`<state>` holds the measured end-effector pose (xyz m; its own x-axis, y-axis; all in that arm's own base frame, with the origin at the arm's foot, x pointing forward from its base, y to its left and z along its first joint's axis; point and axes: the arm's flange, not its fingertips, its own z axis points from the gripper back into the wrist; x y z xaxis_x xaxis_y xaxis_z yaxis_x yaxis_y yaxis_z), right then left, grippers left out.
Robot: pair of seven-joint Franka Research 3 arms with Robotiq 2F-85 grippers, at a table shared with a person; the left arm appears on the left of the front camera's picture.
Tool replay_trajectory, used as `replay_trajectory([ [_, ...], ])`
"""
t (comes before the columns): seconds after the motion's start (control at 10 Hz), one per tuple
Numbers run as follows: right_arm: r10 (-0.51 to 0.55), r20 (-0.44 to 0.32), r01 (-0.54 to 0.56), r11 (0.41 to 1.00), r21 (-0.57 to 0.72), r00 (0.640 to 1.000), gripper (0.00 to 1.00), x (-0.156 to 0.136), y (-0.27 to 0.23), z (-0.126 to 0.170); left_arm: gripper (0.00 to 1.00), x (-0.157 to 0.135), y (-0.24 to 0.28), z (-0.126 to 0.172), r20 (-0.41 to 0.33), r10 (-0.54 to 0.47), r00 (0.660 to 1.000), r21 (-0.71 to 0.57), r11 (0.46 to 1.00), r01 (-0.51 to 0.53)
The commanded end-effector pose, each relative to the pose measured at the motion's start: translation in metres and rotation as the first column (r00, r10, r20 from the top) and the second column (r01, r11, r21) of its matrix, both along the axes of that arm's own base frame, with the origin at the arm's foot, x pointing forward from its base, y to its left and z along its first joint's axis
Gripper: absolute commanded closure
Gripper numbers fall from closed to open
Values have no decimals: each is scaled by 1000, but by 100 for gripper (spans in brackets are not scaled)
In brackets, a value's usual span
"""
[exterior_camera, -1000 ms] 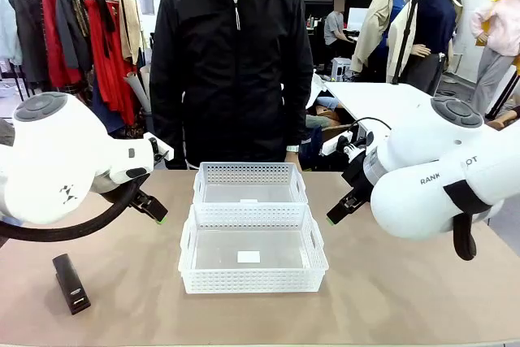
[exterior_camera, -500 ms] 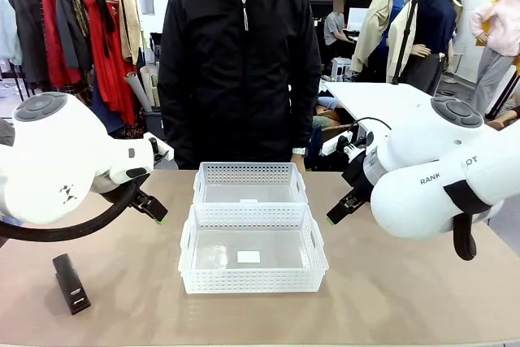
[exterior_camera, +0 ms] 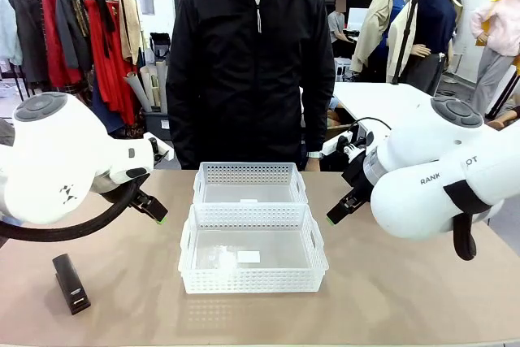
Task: Distribute items into two baskets.
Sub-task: Pick up the Pencil pouch that the person points to.
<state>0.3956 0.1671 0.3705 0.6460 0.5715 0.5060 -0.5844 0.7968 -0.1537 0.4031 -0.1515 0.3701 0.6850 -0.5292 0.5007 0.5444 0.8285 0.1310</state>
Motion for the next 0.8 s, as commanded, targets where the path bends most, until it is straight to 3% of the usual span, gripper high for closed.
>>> replay_trajectory([
  [0.0,-3,15,3,1000,14,1000,0,3,-5,8,0,0,4,6,0,18,1000,-25,1000,-18],
  [0.4,-5,-15,7,992,127,1000,0,9,-28,66,0,-2,39,55,-88,-22,996,-138,990,10],
  [0.7,-9,-80,26,974,226,997,0,3,-63,112,0,-22,96,100,-187,-39,982,-226,974,-4],
])
